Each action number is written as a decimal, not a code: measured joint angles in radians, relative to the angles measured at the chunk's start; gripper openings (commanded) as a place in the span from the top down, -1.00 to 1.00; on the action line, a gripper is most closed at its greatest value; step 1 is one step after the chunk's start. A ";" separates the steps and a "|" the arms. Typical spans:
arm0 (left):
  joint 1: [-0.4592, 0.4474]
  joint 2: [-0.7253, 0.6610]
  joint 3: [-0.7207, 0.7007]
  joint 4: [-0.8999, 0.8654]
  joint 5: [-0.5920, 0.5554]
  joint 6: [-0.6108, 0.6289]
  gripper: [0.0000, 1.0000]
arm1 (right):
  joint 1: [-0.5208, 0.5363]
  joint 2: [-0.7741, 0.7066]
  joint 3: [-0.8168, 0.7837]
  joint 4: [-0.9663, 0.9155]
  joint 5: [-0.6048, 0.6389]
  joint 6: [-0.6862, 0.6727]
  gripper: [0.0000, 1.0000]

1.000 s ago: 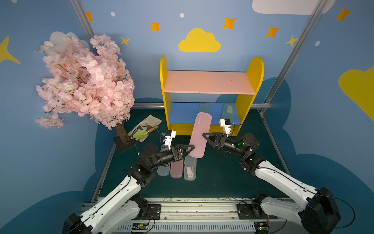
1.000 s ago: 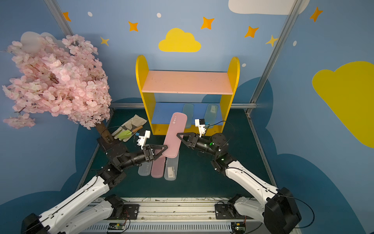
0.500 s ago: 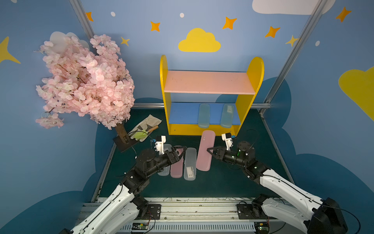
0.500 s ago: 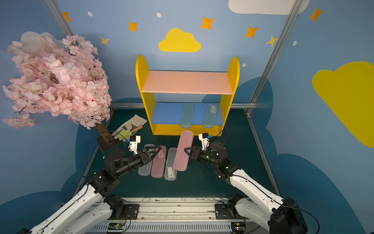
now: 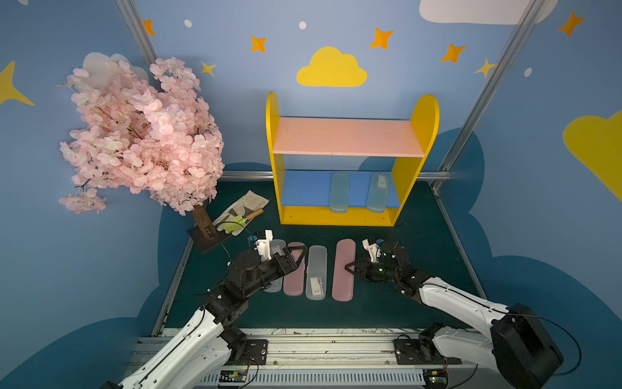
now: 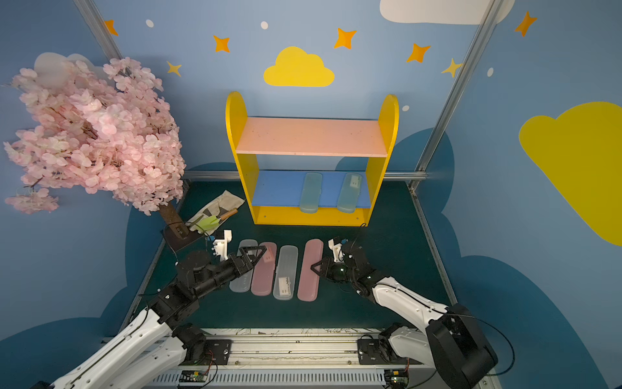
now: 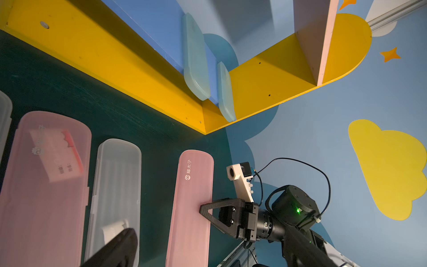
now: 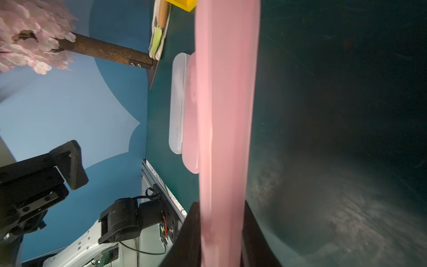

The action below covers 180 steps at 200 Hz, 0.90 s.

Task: Remove the pencil cases from the shelf
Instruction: Place the pencil case at the center of the board.

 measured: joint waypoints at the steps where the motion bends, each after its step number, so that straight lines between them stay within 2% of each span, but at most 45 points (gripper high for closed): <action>1: 0.000 0.000 -0.001 0.000 0.000 0.000 -1.00 | 0.000 0.002 0.000 0.000 -0.001 0.000 0.63; 74: 0.001 -0.013 -0.030 0.004 -0.018 -0.005 -1.00 | -0.017 0.218 0.043 0.079 -0.086 -0.030 0.65; 180: 0.002 -0.013 -0.030 0.005 -0.022 -0.006 -1.00 | -0.050 0.370 0.074 0.184 -0.150 -0.024 0.66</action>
